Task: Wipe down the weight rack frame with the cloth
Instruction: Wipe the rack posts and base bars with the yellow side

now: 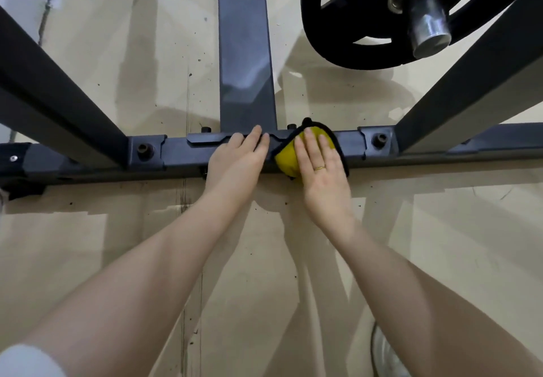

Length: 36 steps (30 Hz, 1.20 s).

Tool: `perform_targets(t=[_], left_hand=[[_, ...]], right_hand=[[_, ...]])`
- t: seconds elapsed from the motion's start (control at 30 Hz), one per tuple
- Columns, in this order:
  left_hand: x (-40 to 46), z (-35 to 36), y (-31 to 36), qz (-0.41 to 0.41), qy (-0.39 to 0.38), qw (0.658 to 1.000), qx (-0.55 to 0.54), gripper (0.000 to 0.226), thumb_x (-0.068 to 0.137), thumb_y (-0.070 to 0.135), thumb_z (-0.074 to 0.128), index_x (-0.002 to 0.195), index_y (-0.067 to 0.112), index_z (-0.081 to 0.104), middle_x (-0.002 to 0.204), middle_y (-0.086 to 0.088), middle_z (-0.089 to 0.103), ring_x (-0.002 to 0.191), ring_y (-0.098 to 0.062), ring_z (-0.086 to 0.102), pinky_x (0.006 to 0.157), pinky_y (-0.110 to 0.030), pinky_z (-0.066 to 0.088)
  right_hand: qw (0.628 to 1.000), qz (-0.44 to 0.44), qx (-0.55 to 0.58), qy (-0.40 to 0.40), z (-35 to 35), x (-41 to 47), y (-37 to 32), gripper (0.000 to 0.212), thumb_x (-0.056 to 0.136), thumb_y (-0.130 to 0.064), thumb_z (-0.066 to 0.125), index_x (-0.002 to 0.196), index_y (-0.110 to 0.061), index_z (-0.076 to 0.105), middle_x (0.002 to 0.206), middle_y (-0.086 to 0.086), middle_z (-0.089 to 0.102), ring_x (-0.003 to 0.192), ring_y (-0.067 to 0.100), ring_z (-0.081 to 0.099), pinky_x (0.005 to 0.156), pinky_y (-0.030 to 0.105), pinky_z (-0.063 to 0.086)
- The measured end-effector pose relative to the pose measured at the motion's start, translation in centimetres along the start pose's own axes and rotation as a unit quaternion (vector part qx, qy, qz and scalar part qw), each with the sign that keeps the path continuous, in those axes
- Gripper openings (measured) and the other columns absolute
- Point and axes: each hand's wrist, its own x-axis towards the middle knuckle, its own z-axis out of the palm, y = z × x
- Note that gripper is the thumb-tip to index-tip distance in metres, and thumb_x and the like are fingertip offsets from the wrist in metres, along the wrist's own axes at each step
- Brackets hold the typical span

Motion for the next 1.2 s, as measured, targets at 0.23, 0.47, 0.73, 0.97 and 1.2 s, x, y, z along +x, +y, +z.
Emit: perform_targets(t=[0.23, 0.47, 0.73, 0.97, 1.2], left_hand=[[0.0, -0.2, 0.1, -0.010, 0.006, 0.999, -0.033, 0.057, 0.096, 0.013, 0.051, 0.147, 0.013, 0.026, 0.155, -0.006, 0.025, 0.124, -0.027, 0.039, 0.091, -0.034, 0.039], [0.3, -1.0, -0.3, 0.004, -0.031, 0.999, -0.016, 0.063, 0.096, 0.006, 0.048, 0.150, 0.015, 0.016, 0.158, -0.004, 0.016, 0.123, -0.024, 0.036, 0.085, -0.030, 0.040], [0.1, -1.1, -0.3, 0.024, -0.077, 0.997, -0.014, 0.073, 0.092, -0.006, 0.042, 0.151, 0.013, 0.002, 0.159, -0.004, 0.000, 0.128, -0.025, 0.029, 0.086, -0.030, 0.041], [-0.9, -2.4, 0.0, 0.010, -0.121, 0.990, -0.065, 0.084, 0.087, -0.009, 0.046, 0.151, 0.017, -0.001, 0.159, -0.001, -0.009, 0.140, -0.023, 0.014, 0.099, -0.030, 0.039], [-0.2, -1.7, 3.1, 0.025, -0.094, 0.993, -0.068, 0.081, 0.092, 0.018, 0.050, 0.151, 0.017, -0.006, 0.158, -0.006, -0.012, 0.146, -0.024, -0.005, 0.117, -0.035, 0.005]], right_hand=[[0.994, 0.106, -0.033, 0.021, -0.7, 0.2, 1.3, 0.063, 0.079, 0.004, 0.021, 0.137, 0.004, 0.042, 0.143, 0.021, 0.043, 0.131, 0.039, 0.041, 0.106, 0.048, 0.033], [0.999, 0.032, -0.039, -0.014, -1.9, 0.5, 3.3, 0.058, 0.081, 0.001, 0.028, 0.137, 0.003, 0.043, 0.143, 0.019, 0.043, 0.128, 0.038, 0.045, 0.103, 0.048, 0.038], [0.996, 0.084, 0.013, -0.012, -0.7, 1.0, -3.6, 0.058, 0.085, 0.005, 0.030, 0.143, 0.001, 0.032, 0.151, 0.018, 0.031, 0.138, 0.034, 0.032, 0.111, 0.036, 0.026], [0.994, 0.062, -0.059, -0.070, -4.8, -1.8, 6.1, 0.057, 0.082, 0.013, 0.031, 0.138, 0.006, 0.040, 0.146, 0.019, 0.038, 0.130, 0.036, 0.044, 0.098, 0.045, 0.046], [0.996, 0.085, 0.004, 0.008, -5.2, 1.2, 2.5, 0.052, 0.082, 0.007, 0.034, 0.132, 0.006, 0.048, 0.138, 0.021, 0.048, 0.129, 0.034, 0.046, 0.103, 0.036, 0.040]])
